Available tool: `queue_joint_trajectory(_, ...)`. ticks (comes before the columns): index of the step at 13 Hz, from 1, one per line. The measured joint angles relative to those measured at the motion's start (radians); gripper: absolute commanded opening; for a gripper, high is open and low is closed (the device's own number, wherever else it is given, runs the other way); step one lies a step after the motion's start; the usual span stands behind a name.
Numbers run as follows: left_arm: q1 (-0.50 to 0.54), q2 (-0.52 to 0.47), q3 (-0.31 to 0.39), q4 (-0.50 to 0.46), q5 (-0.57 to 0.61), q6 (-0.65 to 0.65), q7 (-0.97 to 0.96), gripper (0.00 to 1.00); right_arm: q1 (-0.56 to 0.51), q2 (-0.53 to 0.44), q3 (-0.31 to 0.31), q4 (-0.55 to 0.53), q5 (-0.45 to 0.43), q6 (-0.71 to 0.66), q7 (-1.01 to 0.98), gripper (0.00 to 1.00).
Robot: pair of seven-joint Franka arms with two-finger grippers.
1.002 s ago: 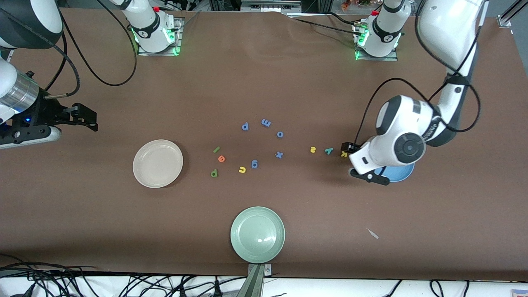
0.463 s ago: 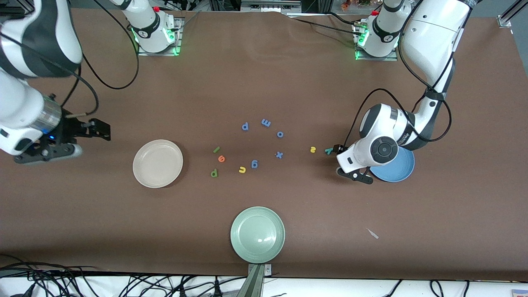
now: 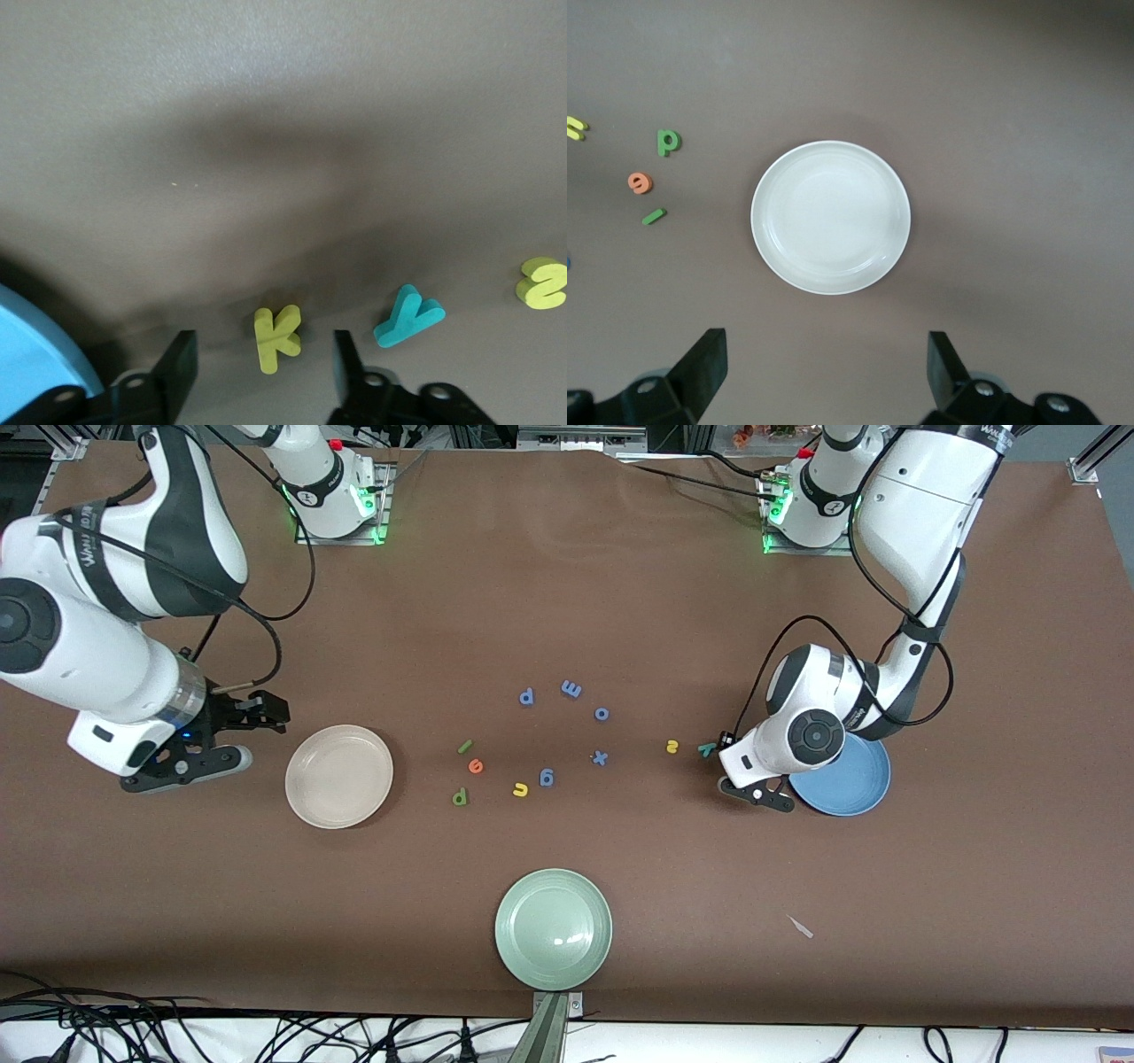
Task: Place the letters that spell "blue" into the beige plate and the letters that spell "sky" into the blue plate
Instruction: 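Drop the k into the blue plate while the right gripper reaches letters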
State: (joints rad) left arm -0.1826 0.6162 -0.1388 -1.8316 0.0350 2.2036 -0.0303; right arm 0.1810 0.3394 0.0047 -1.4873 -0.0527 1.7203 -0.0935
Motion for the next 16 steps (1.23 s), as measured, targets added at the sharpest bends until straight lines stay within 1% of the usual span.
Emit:
queue_joint_trajectory(1, 0.0, 0.0, 0.0, -0.003, 0.0, 0.001, 0.0, 0.57, 0.001, 0.012, 0.0, -0.007, 0.0, 0.001, -0.002, 1.0)
queue_joint_trajectory(3, -0.001, 0.0, 0.0, -0.006, 0.0, 0.003, 0.0, 0.48, 0.007, 0.034, 0.007, -0.018, 0.012, 0.02, -0.003, 0.99)
queue_joint_trajectory(4, -0.003, 0.001, 0.0, -0.007, 0.0, 0.003, 0.0, 0.43, 0.016, 0.044, 0.014, -0.025, 0.04, 0.046, 0.011, 0.99)
queue_joint_trajectory(5, -0.004, 0.004, 0.0, -0.007, 0.0, 0.004, 0.0, 0.42, 0.027, 0.055, 0.022, -0.036, 0.07, 0.08, 0.047, 0.99)
queue_joint_trajectory(6, -0.005, 0.009, 0.0, -0.007, 0.0, 0.009, 0.0, 0.35, 0.045, 0.072, 0.031, -0.049, 0.088, 0.119, 0.1, 0.99)
queue_joint_trajectory(8, -0.008, 0.012, 0.0, -0.007, 0.0, 0.016, 0.0, 0.03, 0.102, 0.131, 0.042, -0.069, 0.096, 0.228, 0.212, 0.99)
queue_joint_trajectory(9, -0.007, 0.011, 0.0, -0.007, 0.0, 0.016, 0.0, 0.0, 0.138, 0.17, 0.043, -0.074, 0.096, 0.278, 0.252, 1.0)
queue_joint_trajectory(11, -0.006, 0.01, 0.0, -0.004, 0.0, 0.017, 0.0, 0.0, 0.179, 0.247, 0.043, -0.077, 0.096, 0.365, 0.283, 1.0)
queue_joint_trajectory(13, -0.005, -0.001, 0.001, 0.019, 0.0, -0.008, 0.0, 0.01, 0.193, 0.286, 0.044, -0.078, 0.096, 0.426, 0.298, 1.0)
queue_joint_trajectory(15, -0.001, -0.037, 0.006, 0.07, 0.0, -0.117, 0.0, 0.01, 0.223, 0.295, 0.044, -0.093, 0.096, 0.476, 0.354, 0.99)
queue_joint_trajectory(16, 0.0, -0.059, 0.011, 0.096, 0.008, -0.171, 0.006, 0.03, 0.235, 0.295, 0.045, -0.124, 0.096, 0.516, 0.375, 0.99)
